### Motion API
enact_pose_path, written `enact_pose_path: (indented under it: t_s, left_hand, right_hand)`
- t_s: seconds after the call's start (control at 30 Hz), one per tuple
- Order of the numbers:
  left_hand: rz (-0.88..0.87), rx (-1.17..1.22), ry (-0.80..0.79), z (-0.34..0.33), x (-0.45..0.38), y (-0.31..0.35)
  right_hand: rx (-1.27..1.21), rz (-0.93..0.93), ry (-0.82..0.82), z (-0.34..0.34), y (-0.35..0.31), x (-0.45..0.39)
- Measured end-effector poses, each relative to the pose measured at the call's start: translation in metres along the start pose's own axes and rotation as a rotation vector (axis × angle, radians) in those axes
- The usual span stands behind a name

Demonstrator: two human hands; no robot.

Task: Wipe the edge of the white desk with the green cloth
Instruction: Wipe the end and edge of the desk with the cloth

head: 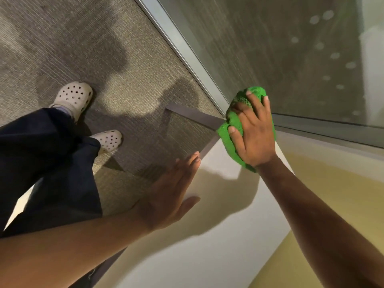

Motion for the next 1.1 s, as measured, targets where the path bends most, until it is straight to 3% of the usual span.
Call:
enact_pose_path:
  t_s: [0.1, 0.2, 0.27, 0.43, 0.6, 0.73, 0.87, 1.0, 1.1]
  left_hand:
    - [-0.025, -0.098, 0.032, 0.0, 0.002, 0.003]
    - [-0.026, -0.125, 0.04, 0.001, 0.002, 0.004]
    - [-0.025, -0.127, 0.026, 0.001, 0.001, 0.005]
    - [-0.04, -0.122, 0.001, 0.003, -0.002, 0.005]
    - [-0.15, -0.192, 0.102, 0.011, 0.001, 0.018]
    - [-0.164, -0.24, 0.157, 0.02, 0.0, 0.023]
    - [-0.14, -0.201, 0.097, 0.021, -0.004, 0.022]
    - [-0.109, -0.144, 0.032, 0.018, -0.004, 0.021]
    - [-0.11, -0.136, 0.059, 0.02, -0.002, 0.021]
  right_hand:
    - [-0.059, 0.256, -0.098, -0.014, -0.045, 0.023]
    - [-0.061, 0.374, -0.085, -0.01, -0.041, 0.017]
    - [-0.037, 0.299, -0.02, -0.007, -0.019, 0.003]
    - [-0.119, -0.276, 0.095, -0.007, -0.002, -0.007]
    - [-0.214, -0.033, 0.022, -0.017, -0.07, 0.052]
    - [-0.152, -0.002, 0.029, -0.017, -0.046, 0.039]
    - [-0.072, -0.243, 0.121, -0.005, -0.005, -0.006]
    - [-0.193, -0.872, 0.218, -0.005, 0.031, -0.014]
    - [-0.209, -1.056, 0.406, 0.004, 0.02, 0.014]
Point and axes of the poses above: each hand's wrist, its own x-axis away from the middle knuckle, its own z-axis out of the back of the hand, y = z × x, the point moved 7 cm from there along -x, towards the middle knuckle, and after that the axes turned 7 degrees about y, right-handed, at the moved point
